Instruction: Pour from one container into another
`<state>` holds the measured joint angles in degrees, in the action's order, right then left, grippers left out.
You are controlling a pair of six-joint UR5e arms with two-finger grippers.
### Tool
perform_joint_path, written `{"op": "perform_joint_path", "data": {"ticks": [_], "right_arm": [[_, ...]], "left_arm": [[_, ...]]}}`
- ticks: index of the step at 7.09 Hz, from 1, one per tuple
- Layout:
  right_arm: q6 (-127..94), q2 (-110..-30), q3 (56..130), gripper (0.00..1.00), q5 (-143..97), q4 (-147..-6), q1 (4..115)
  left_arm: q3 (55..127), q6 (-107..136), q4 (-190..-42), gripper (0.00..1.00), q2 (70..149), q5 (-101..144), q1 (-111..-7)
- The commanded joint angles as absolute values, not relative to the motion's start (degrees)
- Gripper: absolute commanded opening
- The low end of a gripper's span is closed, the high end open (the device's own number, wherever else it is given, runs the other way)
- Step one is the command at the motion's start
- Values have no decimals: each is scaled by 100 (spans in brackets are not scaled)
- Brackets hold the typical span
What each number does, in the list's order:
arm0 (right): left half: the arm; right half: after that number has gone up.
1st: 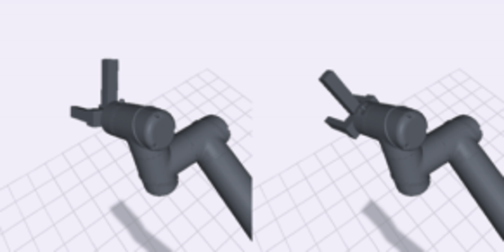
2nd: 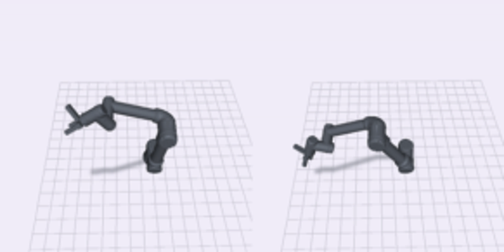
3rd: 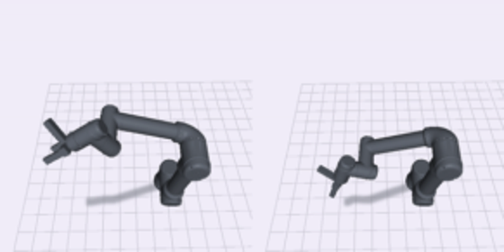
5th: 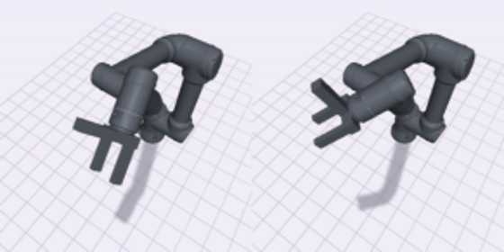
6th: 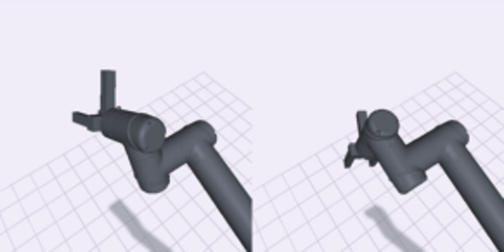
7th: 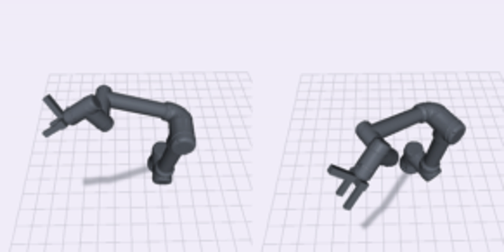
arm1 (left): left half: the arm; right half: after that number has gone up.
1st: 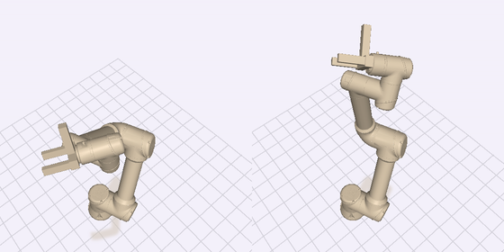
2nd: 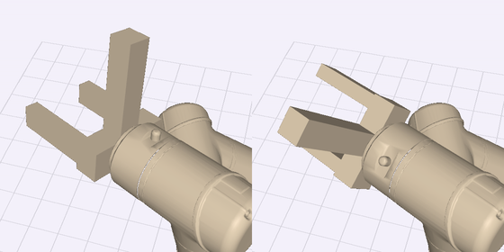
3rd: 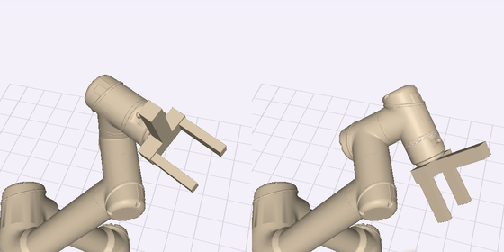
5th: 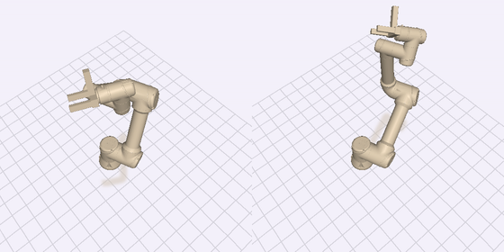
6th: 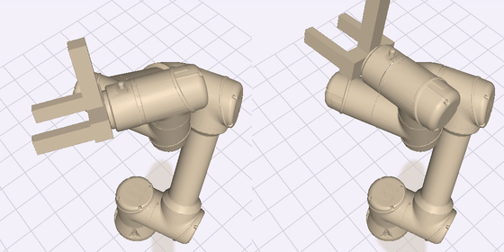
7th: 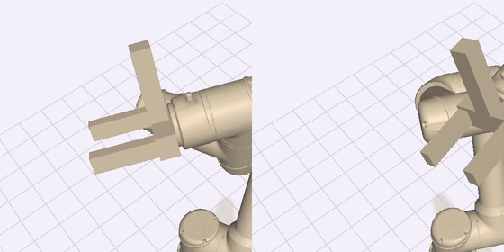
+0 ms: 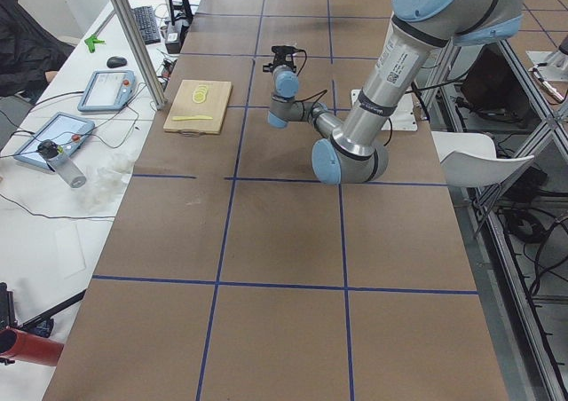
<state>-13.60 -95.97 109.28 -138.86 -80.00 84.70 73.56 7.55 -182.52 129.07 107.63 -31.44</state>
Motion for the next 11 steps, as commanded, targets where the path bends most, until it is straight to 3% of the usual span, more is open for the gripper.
{"op": "perform_joint_path", "data": {"ticks": [1, 5, 9, 11], "right_arm": [[-2707, -9650, 11571, 100, -13765, -8007, 7879], [-6058, -9694, 13005, 100, -11635, -7998, 5491], [-8029, -10371, 13025, 100, -7700, -6864, 2547], [-8794, -10354, 12414, 100, -5721, -6734, 1419]], "left_arm": [[7348, 756, -18290, 0, 12885, 10732, -3138], [7348, 773, -18255, 0, 12885, 10705, -3146], [7348, 773, -18246, 0, 12885, 10705, -3155], [7348, 773, -18246, 0, 12876, 10705, -3164]]}}
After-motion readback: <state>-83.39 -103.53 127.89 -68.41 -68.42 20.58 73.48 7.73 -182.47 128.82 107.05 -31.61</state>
